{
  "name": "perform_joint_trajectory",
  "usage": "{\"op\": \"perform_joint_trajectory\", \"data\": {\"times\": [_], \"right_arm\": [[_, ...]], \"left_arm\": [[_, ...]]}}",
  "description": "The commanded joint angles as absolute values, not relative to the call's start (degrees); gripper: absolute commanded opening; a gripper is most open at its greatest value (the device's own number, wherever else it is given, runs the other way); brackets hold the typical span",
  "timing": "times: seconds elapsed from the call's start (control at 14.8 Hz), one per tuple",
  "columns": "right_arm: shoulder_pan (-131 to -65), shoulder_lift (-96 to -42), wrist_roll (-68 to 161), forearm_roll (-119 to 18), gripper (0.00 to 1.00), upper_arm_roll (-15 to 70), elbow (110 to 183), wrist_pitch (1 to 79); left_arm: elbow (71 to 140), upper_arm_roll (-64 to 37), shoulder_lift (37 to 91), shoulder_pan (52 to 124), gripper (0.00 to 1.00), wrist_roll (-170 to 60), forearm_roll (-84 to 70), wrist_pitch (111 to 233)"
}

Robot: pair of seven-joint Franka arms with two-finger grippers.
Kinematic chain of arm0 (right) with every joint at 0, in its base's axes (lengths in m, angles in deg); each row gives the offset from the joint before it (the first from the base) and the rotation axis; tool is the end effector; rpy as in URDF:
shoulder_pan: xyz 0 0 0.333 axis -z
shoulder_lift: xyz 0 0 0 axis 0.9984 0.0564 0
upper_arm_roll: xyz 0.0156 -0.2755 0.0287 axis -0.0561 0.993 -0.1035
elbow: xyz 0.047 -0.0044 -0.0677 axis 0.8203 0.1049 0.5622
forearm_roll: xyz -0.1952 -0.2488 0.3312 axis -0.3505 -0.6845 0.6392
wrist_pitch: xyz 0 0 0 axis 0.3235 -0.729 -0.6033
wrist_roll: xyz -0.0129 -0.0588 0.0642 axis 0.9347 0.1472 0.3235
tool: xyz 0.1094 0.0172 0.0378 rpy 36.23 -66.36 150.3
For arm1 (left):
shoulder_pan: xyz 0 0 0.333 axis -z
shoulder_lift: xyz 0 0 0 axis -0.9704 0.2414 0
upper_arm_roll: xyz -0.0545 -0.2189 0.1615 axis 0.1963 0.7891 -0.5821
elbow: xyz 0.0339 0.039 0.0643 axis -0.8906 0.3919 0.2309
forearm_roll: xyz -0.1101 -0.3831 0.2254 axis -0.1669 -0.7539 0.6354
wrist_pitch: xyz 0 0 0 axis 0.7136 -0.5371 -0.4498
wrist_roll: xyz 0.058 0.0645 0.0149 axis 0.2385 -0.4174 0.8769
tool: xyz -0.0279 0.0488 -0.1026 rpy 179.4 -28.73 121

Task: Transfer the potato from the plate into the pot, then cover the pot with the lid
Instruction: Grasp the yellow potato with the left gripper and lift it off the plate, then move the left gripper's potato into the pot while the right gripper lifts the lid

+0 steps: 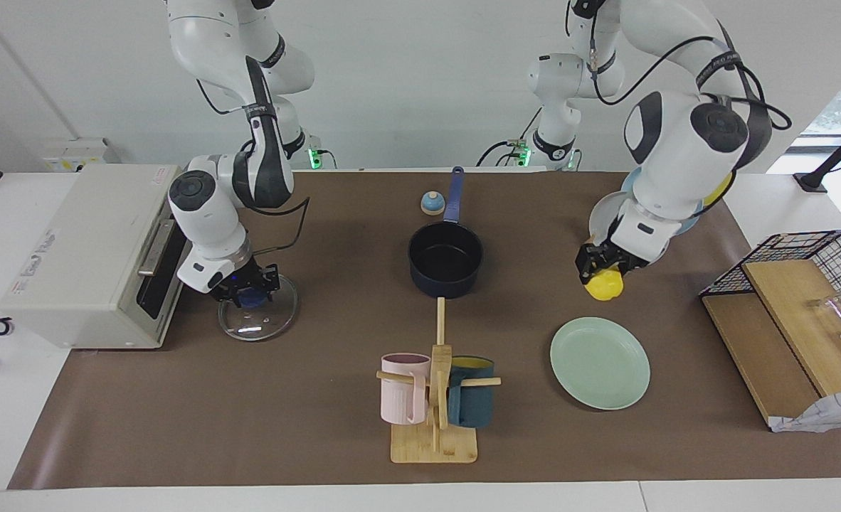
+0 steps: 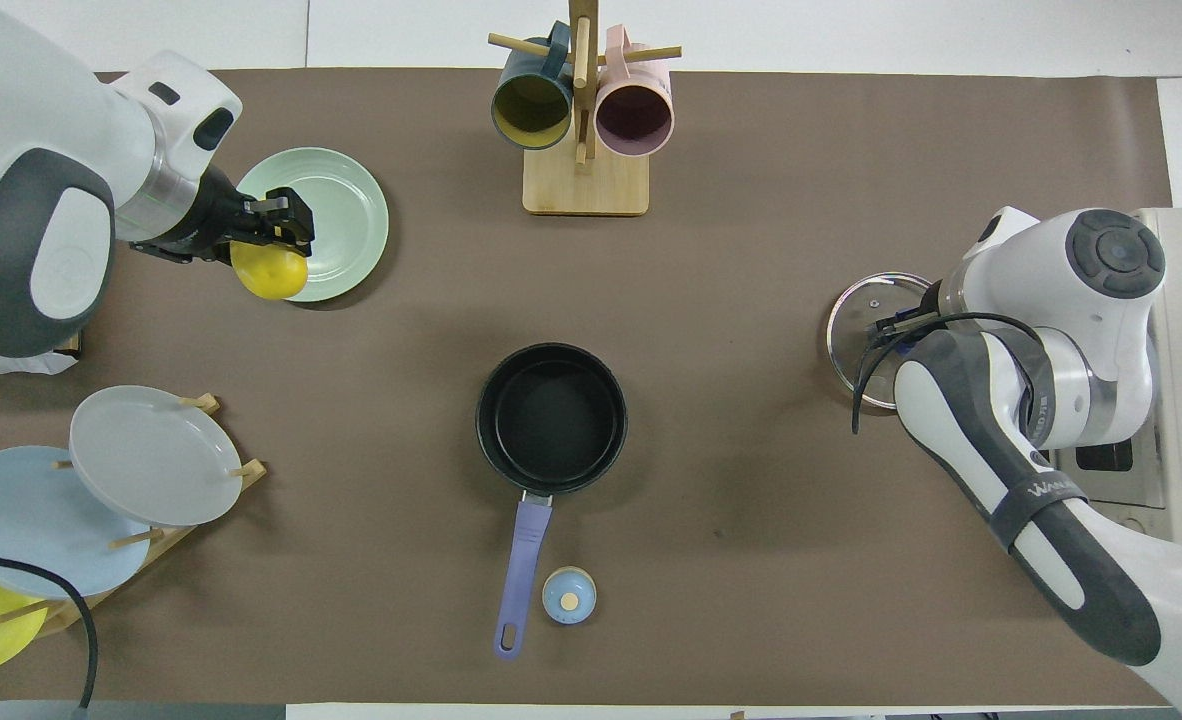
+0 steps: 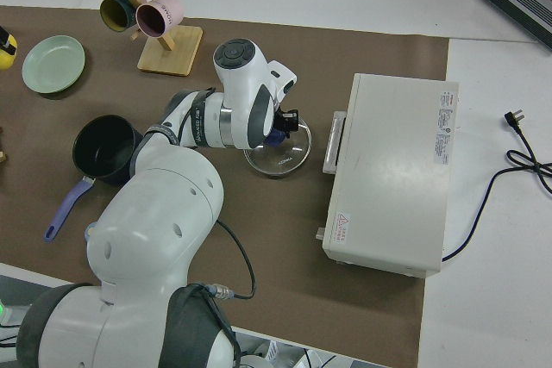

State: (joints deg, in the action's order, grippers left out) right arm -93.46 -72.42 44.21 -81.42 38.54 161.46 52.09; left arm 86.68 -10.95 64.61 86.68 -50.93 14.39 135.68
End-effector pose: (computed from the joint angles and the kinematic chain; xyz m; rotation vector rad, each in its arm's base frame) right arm 0.6228 0.0277 0.2467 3.1080 0.3430 -0.0112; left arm 0.6506 -0.1922 0.4727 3.0549 0.1107 -0.0104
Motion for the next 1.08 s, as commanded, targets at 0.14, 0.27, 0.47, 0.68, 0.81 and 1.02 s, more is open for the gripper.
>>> {"op": "perform_joint_trajectory", "data": {"times": [0.14,0.27,0.47,0.68,0.81,1.02], "right_arm": [[-93.27,-73.16,42.42,-80.22,0.00,38.11,155.41,44.28],[-93.27,-72.99,42.42,-80.22,0.00,37.07,152.78,41.30],[-93.27,-72.81,42.51,-80.22,0.00,36.36,149.61,38.21],[-93.36,-72.81,43.38,-80.13,0.00,35.30,147.14,35.57],[-93.36,-72.90,44.53,-80.13,0.00,34.33,145.65,34.08],[-93.45,-72.72,44.71,-80.21,0.00,34.33,144.06,32.84]], "left_arm": [[104.21,-11.66,55.03,99.82,0.00,-36.53,13.21,147.19],[109.15,-11.66,54.84,105.89,0.00,-32.21,13.13,154.24],[111.27,-11.84,59.22,112.22,0.00,-28.24,13.30,160.58],[115.84,-11.84,59.94,113.99,0.00,-28.23,13.83,166.39],[116.55,-11.84,61.95,114.88,0.00,-28.06,14.53,167.19],[117.87,-11.84,63.71,115.67,0.00,-28.06,15.24,169.74]]}}
